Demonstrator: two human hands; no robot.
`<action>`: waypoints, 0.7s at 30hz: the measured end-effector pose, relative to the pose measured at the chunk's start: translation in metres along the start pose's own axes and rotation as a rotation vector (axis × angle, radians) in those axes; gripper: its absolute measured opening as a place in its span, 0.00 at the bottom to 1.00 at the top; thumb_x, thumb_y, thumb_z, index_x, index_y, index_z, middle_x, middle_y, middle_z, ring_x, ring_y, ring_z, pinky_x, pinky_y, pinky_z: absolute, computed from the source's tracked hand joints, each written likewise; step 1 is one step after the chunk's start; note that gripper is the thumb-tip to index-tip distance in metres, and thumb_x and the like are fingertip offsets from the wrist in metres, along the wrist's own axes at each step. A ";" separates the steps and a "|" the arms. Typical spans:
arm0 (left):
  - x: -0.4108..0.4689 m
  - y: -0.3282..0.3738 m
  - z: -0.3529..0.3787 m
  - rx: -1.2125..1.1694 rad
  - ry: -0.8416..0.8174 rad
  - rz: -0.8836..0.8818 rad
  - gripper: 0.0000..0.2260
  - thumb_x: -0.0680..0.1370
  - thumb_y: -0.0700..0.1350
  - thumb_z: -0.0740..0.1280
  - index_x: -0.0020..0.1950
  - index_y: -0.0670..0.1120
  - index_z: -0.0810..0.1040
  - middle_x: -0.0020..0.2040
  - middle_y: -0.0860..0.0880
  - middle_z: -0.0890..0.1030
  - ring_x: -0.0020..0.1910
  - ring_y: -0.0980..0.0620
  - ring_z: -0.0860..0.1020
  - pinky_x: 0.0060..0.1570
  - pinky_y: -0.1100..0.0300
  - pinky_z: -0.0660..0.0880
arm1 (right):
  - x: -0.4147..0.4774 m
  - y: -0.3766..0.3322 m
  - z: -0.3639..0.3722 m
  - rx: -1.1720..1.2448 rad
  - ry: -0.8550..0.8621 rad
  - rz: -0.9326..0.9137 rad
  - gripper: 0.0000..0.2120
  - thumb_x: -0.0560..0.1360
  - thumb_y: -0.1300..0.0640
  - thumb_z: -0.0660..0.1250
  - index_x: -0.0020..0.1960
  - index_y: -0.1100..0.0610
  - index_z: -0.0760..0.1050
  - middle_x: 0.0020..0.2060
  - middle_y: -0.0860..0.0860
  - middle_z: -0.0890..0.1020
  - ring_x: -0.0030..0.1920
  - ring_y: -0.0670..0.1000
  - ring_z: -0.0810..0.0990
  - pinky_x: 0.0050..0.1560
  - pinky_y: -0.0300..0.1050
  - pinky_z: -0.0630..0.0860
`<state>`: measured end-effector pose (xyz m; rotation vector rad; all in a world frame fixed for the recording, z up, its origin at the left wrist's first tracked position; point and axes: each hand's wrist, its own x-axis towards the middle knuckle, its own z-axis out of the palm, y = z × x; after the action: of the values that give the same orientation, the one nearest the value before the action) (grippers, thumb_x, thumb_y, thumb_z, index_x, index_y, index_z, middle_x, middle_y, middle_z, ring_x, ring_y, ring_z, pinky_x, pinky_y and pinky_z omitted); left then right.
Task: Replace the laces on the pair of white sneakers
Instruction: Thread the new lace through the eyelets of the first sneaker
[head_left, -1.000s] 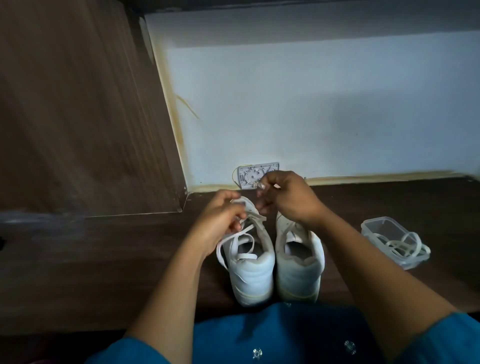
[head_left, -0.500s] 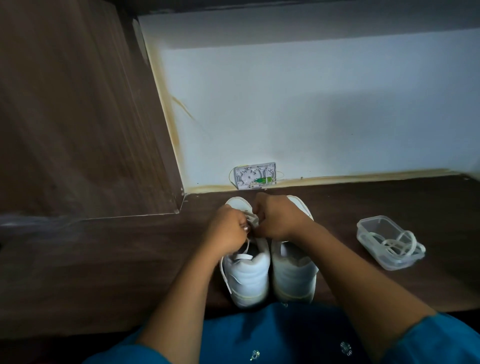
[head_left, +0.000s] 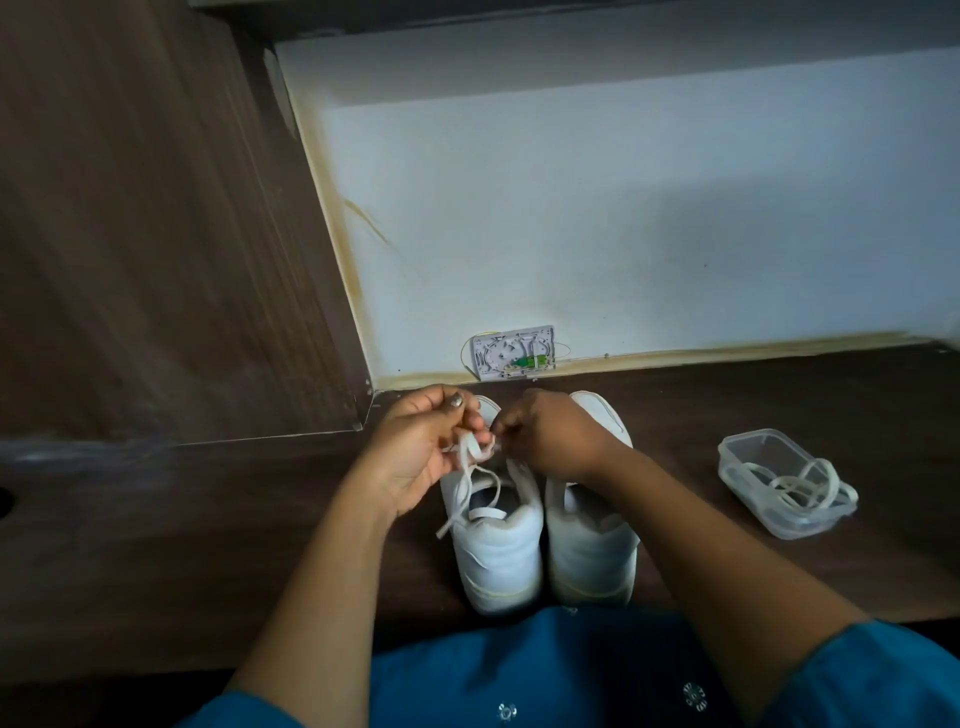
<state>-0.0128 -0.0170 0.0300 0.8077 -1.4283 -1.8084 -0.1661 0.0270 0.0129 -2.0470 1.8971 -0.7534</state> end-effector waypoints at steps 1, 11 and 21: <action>0.003 -0.004 -0.001 0.171 0.059 0.038 0.10 0.79 0.32 0.58 0.42 0.44 0.73 0.34 0.46 0.76 0.33 0.51 0.76 0.34 0.59 0.77 | -0.001 0.000 -0.001 0.066 0.023 0.029 0.07 0.70 0.65 0.66 0.39 0.56 0.81 0.31 0.45 0.77 0.32 0.42 0.73 0.35 0.36 0.65; 0.002 -0.017 0.008 1.758 -0.013 0.256 0.10 0.74 0.47 0.67 0.54 0.53 0.79 0.56 0.47 0.69 0.56 0.45 0.69 0.53 0.52 0.69 | -0.002 -0.014 -0.016 1.028 0.271 0.271 0.14 0.79 0.66 0.55 0.38 0.59 0.74 0.28 0.53 0.77 0.27 0.47 0.75 0.28 0.38 0.69; 0.014 -0.010 -0.002 0.941 0.018 0.254 0.06 0.74 0.34 0.67 0.47 0.39 0.83 0.39 0.56 0.76 0.42 0.57 0.78 0.43 0.70 0.71 | 0.002 -0.008 -0.028 0.935 0.486 0.251 0.12 0.81 0.63 0.57 0.42 0.61 0.77 0.25 0.49 0.76 0.19 0.44 0.70 0.22 0.34 0.65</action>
<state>-0.0207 -0.0281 0.0191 1.0026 -2.2710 -0.8745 -0.1738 0.0309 0.0404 -1.0848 1.4749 -1.7490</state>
